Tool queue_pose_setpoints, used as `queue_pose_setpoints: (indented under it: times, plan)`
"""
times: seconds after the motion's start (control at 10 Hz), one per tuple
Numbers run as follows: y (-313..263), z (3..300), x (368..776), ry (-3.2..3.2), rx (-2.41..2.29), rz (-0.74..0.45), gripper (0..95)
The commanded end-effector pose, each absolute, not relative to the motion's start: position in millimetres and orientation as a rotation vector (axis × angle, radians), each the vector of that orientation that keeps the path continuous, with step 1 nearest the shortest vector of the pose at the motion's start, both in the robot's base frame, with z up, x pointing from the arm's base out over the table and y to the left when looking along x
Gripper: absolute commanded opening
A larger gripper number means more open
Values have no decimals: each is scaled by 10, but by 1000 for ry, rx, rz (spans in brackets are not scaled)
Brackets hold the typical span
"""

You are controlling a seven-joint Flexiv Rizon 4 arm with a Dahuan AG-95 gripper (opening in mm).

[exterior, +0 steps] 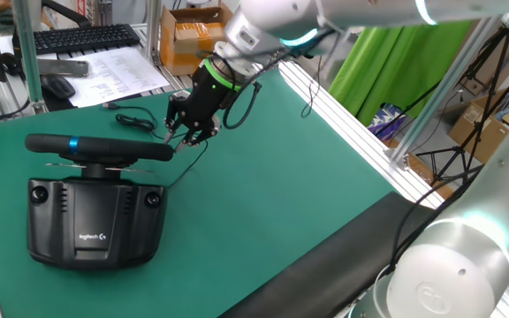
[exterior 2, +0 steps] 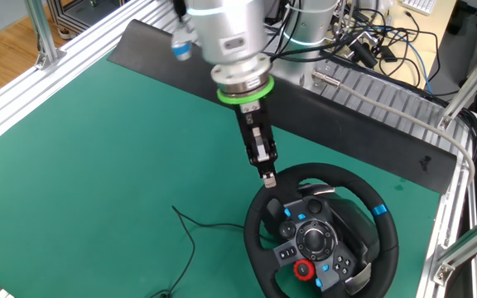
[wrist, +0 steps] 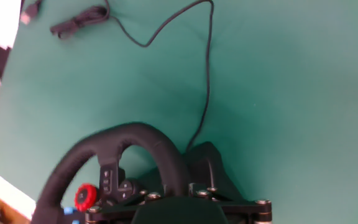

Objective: Rotate the steering wheel 90 degrees clockwise

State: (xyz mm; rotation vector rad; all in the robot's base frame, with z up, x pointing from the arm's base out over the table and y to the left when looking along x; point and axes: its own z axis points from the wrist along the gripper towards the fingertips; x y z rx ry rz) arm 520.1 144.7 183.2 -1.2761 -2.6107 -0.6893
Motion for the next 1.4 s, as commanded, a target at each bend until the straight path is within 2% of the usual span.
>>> queue_pose_setpoints:
  times: [0.1, 0.2, 1.1, 1.2, 1.3, 1.4]
  plan:
    - [1479, 1832, 5175, -2590, -1313, -680, 380]
    - [1493, 1839, 5169, -2575, -1334, -680, 570]
    - [1685, 1673, 5011, -2344, -1524, -741, 570]
    - [1686, 1670, 5012, -2326, -1533, -756, 380]
    - [1686, 1670, 5012, -2322, -1536, -767, 380]
    - [1687, 1669, 5012, -2315, -1540, -796, 0]
